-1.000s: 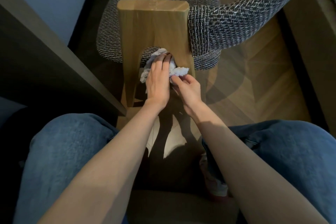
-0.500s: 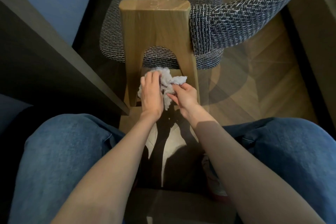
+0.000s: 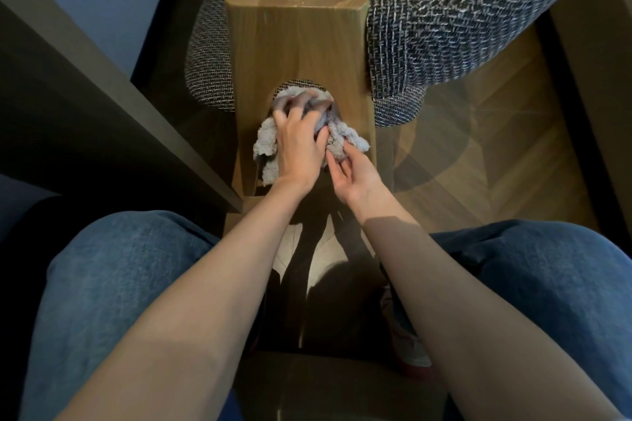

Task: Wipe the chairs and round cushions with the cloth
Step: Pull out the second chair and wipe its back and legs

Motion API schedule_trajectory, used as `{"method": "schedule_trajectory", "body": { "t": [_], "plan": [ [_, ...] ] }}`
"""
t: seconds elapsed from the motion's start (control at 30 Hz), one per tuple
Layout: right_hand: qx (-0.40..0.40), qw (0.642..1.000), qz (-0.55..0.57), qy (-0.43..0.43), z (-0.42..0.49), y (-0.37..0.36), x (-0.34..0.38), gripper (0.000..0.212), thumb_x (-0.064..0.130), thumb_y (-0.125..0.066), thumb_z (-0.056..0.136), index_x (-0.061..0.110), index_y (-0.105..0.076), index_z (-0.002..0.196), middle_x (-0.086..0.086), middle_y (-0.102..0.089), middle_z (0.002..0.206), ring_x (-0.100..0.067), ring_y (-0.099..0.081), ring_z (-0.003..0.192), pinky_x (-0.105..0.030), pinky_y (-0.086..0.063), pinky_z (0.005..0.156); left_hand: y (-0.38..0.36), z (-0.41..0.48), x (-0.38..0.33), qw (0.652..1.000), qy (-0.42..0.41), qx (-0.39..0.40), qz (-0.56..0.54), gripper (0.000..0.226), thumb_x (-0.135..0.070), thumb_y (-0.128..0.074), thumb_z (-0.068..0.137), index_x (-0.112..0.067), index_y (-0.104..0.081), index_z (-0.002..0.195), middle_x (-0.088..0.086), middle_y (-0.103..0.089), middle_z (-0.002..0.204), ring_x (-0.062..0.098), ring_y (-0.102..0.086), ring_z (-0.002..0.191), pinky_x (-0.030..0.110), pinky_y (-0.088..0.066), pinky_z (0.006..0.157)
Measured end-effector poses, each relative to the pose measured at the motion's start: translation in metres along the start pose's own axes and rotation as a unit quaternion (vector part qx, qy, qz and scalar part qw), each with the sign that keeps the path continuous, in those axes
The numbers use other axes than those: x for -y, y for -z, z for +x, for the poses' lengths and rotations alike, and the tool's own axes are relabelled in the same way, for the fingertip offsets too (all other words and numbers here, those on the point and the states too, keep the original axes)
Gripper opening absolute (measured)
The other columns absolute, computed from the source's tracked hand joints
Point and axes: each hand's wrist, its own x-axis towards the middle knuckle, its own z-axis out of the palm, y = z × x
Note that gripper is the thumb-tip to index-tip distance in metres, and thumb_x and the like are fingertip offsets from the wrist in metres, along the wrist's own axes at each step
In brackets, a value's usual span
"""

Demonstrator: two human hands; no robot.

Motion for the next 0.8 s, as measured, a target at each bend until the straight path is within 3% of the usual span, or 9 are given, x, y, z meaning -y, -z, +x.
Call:
{"method": "schedule_trajectory", "body": {
  "t": [0.2, 0.27, 0.33, 0.4, 0.47, 0.53, 0.57, 0.7, 0.8],
  "plan": [
    [-0.043, 0.999, -0.016, -0.012, 0.001, 0.011, 0.001, 0.034, 0.004, -0.054, 0.095, -0.003, -0.052, 0.129, -0.020, -0.053, 0.135, -0.029, -0.053, 0.124, -0.028, -0.049, 0.093, -0.001, -0.005, -0.004, 1.000, -0.018, 0.007, 0.021, 0.025, -0.004, -0.055, 0.090, -0.010, -0.067, 0.111, 0.007, -0.057, 0.124, 0.031, -0.038, 0.121, 0.038, -0.037, 0.097],
    [-0.062, 0.997, -0.040, -0.021, 0.000, 0.018, 0.002, 0.034, 0.004, -0.053, 0.097, -0.003, -0.052, 0.130, -0.020, -0.052, 0.136, -0.029, -0.052, 0.126, -0.028, -0.047, 0.099, -0.003, -0.017, 0.004, 0.998, -0.037, 0.052, 0.003, 0.025, -0.002, -0.052, 0.091, -0.011, -0.068, 0.108, 0.007, -0.058, 0.118, 0.030, -0.041, 0.114, 0.037, -0.039, 0.093],
    [-0.075, 0.994, -0.076, -0.034, -0.003, 0.027, 0.004, 0.035, 0.005, -0.052, 0.097, -0.001, -0.051, 0.131, -0.019, -0.053, 0.136, -0.028, -0.052, 0.125, -0.027, -0.044, 0.102, -0.004, -0.035, 0.012, 0.993, -0.007, 0.121, 0.000, 0.027, -0.004, -0.050, 0.092, -0.014, -0.066, 0.112, 0.005, -0.055, 0.121, 0.026, -0.040, 0.116, 0.036, -0.039, 0.095],
    [-0.076, 0.989, -0.116, -0.041, -0.009, 0.036, 0.008, 0.036, 0.007, -0.051, 0.098, 0.001, -0.050, 0.133, -0.018, -0.054, 0.136, -0.029, -0.053, 0.125, -0.025, -0.047, 0.099, -0.004, -0.053, 0.013, 0.990, 0.059, 0.131, -0.012, 0.026, -0.006, -0.051, 0.094, -0.015, -0.065, 0.113, 0.004, -0.054, 0.123, 0.024, -0.041, 0.117, 0.032, -0.037, 0.095],
    [-0.077, 0.986, -0.148, -0.019, -0.017, 0.040, 0.015, 0.036, 0.009, -0.053, 0.098, 0.001, -0.051, 0.132, -0.017, -0.056, 0.133, -0.029, -0.058, 0.117, -0.020, -0.055, 0.078, -0.001, -0.058, 0.001, 0.986, 0.103, 0.119, -0.049, 0.023, -0.009, -0.053, 0.094, -0.015, -0.066, 0.111, 0.005, -0.056, 0.120, 0.024, -0.045, 0.114, 0.025, -0.034, 0.089],
    [-0.087, 0.974, -0.205, 0.045, -0.026, 0.042, 0.028, 0.031, 0.012, -0.056, 0.096, 0.004, -0.057, 0.126, -0.014, -0.061, 0.119, -0.023, -0.063, 0.092, -0.020, -0.055, 0.052, 0.007, -0.052, -0.016, 0.983, 0.110, 0.110, -0.096, 0.019, -0.012, -0.059, 0.091, -0.019, -0.066, 0.108, 0.003, -0.059, 0.115, 0.022, -0.051, 0.110, 0.024, -0.036, 0.088],
    [-0.093, 0.959, -0.249, 0.093, -0.030, 0.044, 0.036, 0.026, 0.014, -0.057, 0.096, 0.007, -0.060, 0.121, -0.011, -0.063, 0.113, -0.020, -0.062, 0.086, -0.023, -0.055, 0.053, 0.014, -0.047, -0.025, 0.981, 0.112, 0.105, -0.122, 0.019, -0.013, -0.063, 0.089, -0.020, -0.065, 0.107, 0.002, -0.060, 0.111, 0.020, -0.053, 0.107, 0.025, -0.039, 0.089],
    [-0.058, 0.862, -0.403, 0.302, -0.058, 0.044, 0.067, 0.008, 0.024, -0.061, 0.090, 0.018, -0.065, 0.094, -0.007, -0.068, 0.106, -0.025, -0.063, 0.103, -0.046, -0.051, 0.095, 0.051, -0.036, -0.062, 0.961, 0.115, 0.146, -0.203, 0.054, -0.021, -0.069, 0.086, -0.019, -0.047, 0.135, 0.000, -0.056, 0.104, 0.013, -0.052, 0.103, 0.027, -0.040, 0.092],
    [0.019, 0.785, -0.488, 0.380, -0.105, 0.040, 0.083, 0.010, 0.026, -0.060, 0.092, 0.021, -0.068, 0.094, -0.002, -0.071, 0.101, -0.019, -0.065, 0.099, -0.042, -0.051, 0.094, 0.074, -0.040, -0.079, 0.958, 0.067, 0.225, -0.163, 0.058, -0.041, -0.064, 0.083, -0.027, -0.047, 0.136, 0.006, -0.057, 0.112, 0.023, -0.050, 0.111, 0.039, -0.041, 0.101]
  ]
}}
